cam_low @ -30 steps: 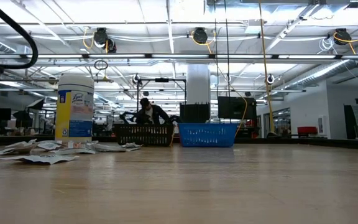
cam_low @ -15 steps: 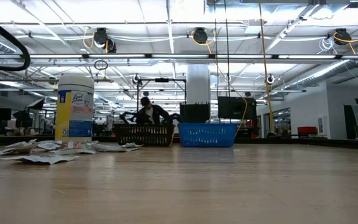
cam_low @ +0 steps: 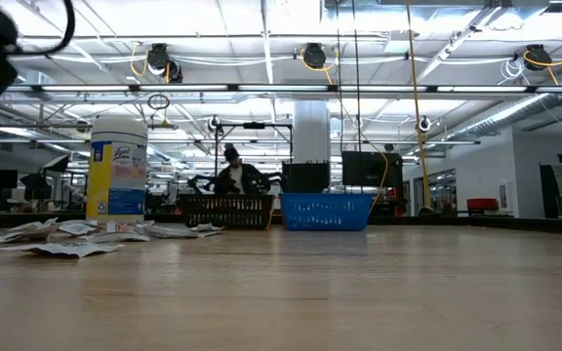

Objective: Pick & Place First Aid Supplies
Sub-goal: Put the green bandage pack into the black basket

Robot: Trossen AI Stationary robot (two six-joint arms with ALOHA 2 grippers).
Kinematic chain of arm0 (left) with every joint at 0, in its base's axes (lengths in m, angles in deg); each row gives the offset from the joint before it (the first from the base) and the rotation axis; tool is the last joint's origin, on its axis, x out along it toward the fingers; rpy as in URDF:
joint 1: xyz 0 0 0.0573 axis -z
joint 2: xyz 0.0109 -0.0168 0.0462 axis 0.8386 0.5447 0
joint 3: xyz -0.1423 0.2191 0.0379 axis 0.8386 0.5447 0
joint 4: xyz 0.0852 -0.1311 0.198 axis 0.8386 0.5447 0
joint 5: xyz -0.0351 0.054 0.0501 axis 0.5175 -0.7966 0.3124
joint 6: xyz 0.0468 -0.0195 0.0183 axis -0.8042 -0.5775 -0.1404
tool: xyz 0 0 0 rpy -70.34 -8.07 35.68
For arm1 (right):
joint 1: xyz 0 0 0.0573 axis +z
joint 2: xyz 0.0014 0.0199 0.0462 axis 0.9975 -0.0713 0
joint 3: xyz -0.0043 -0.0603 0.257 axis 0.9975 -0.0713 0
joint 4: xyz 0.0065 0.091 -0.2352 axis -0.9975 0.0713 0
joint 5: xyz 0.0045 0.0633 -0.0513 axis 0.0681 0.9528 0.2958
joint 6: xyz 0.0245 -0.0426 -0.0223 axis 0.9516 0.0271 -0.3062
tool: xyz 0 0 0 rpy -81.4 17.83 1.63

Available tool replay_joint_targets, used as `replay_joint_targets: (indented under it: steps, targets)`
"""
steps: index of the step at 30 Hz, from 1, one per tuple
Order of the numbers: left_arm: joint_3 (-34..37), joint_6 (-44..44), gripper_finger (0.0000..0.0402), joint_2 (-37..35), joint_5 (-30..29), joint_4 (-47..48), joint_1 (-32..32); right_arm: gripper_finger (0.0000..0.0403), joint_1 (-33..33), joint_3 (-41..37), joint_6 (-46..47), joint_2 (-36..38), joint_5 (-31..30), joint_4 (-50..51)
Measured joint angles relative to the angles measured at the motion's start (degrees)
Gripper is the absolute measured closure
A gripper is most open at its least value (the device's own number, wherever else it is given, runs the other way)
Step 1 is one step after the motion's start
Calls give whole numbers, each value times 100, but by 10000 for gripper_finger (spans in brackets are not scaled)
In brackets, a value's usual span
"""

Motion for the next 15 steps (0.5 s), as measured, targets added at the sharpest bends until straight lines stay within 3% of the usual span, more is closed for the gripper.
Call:
replay_joint_targets:
  steps: [7,15]
  targets:
    - [-926,-579,400,-605,-254,1150,-254,156,0,0,-66,0,0,-310]
    - [-2082,-899,401,-660,-357,2414,-589,156,-2,0,-151,2,0,-330]
